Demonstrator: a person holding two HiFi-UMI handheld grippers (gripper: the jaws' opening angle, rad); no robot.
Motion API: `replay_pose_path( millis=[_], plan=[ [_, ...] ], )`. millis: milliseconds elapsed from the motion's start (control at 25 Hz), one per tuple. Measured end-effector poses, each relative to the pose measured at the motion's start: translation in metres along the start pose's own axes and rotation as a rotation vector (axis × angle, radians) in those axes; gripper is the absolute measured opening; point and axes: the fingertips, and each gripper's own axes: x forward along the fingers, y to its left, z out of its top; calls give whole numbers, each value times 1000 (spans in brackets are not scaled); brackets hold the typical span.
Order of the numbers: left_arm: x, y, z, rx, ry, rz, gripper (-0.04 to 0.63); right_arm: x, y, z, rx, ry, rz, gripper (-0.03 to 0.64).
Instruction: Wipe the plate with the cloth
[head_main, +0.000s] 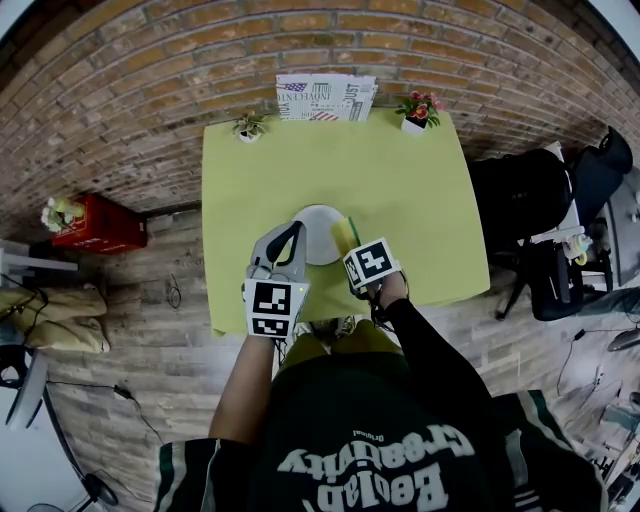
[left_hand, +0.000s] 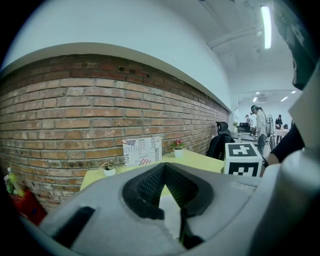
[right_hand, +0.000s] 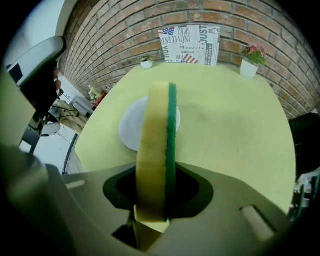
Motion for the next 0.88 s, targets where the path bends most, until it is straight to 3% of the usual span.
replay_pose_path(
  millis=[400,880],
  plan=[
    [-32,14,-5,4,-10,7,6,11,69,-11,-113,18,35,144],
    [-58,29,-16,4,-6,18,6,23,93,-23,-88,32,41,144]
  ],
)
